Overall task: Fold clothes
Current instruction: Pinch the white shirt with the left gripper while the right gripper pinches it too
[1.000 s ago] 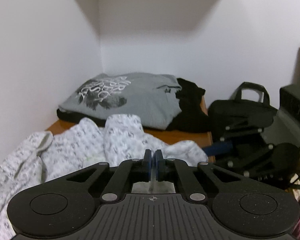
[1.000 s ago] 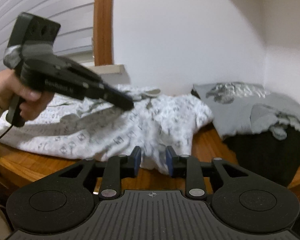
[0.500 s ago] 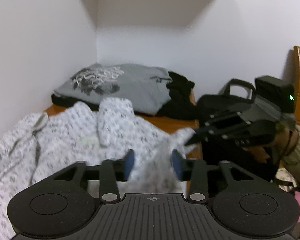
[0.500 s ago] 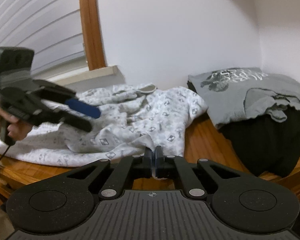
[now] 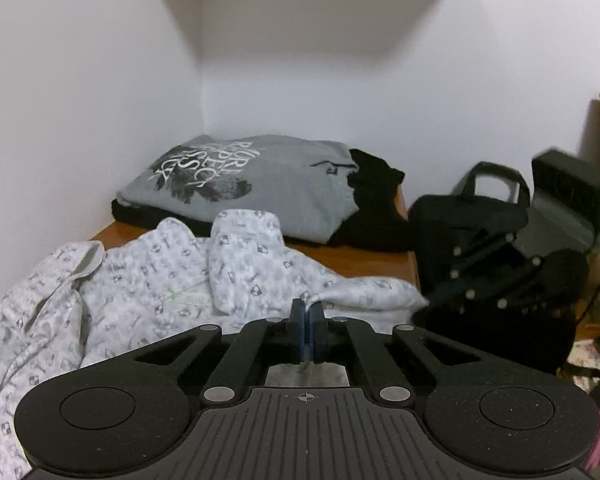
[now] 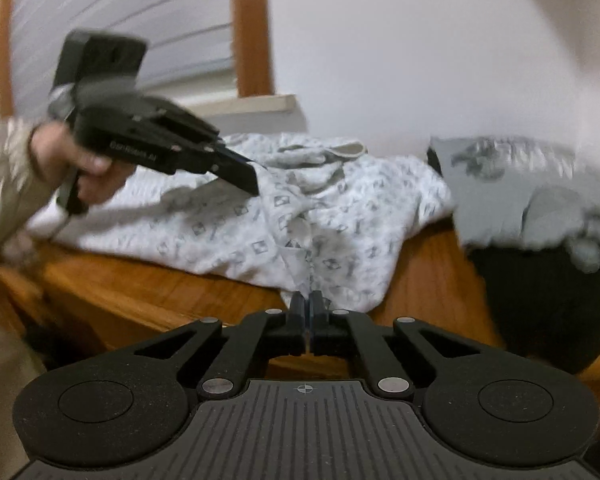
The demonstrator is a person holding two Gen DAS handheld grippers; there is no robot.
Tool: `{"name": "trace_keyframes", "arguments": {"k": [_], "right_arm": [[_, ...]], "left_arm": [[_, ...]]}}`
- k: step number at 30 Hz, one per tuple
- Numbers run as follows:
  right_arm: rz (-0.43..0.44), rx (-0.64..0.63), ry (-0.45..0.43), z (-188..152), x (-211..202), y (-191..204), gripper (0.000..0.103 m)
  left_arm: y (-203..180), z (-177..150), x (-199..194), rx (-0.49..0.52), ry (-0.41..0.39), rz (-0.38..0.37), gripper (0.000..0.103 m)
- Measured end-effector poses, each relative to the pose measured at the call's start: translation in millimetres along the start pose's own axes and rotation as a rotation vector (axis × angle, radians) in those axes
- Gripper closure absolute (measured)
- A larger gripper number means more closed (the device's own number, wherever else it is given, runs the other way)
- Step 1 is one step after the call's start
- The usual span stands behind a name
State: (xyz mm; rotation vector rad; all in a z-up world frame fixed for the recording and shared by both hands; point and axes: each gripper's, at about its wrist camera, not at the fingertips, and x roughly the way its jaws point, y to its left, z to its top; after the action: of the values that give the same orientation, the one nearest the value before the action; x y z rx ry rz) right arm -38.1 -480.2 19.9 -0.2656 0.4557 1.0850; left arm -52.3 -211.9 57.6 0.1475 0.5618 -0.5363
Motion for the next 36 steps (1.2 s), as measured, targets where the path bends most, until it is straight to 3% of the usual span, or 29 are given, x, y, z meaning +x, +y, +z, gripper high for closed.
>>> {"name": "trace_keyframes", "arguments": {"k": [8, 11, 13, 17, 20, 25, 31, 36], "right_arm": [[0.035, -0.144, 0.083, 14, 19, -1, 0.089], [0.028, -0.19, 0.126, 15, 29, -2, 0.092], [0.018, -0.242, 0.135, 17, 27, -3, 0.1], [-0.037, -0.375, 0.132, 27, 13, -3, 0.1], [-0.061, -0.405, 0.162, 29, 12, -3, 0.1], [-0.129, -0.385, 0.21, 25, 13, -8, 0.096], [-0.161, -0.231, 0.036, 27, -8, -10, 0.094], [-0.068, -0.124, -0.113, 23, -3, 11, 0.094]], "left_arm": [[9, -1, 5, -0.053, 0.016, -0.029, 0.101], [11, -1, 1, -0.069, 0.013, -0.041, 0.101], [13, -2, -2, -0.085, 0.019, -0.059, 0.101], [11, -5, -2, -0.101, 0.037, -0.088, 0.101], [11, -8, 3, -0.122, 0.064, -0.105, 0.1], [9, -8, 16, -0.029, 0.059, 0.016, 0.097], [8, 4, 30, 0.009, 0.018, 0.035, 0.097], [7, 11, 40, 0.017, 0.011, 0.051, 0.097]]}}
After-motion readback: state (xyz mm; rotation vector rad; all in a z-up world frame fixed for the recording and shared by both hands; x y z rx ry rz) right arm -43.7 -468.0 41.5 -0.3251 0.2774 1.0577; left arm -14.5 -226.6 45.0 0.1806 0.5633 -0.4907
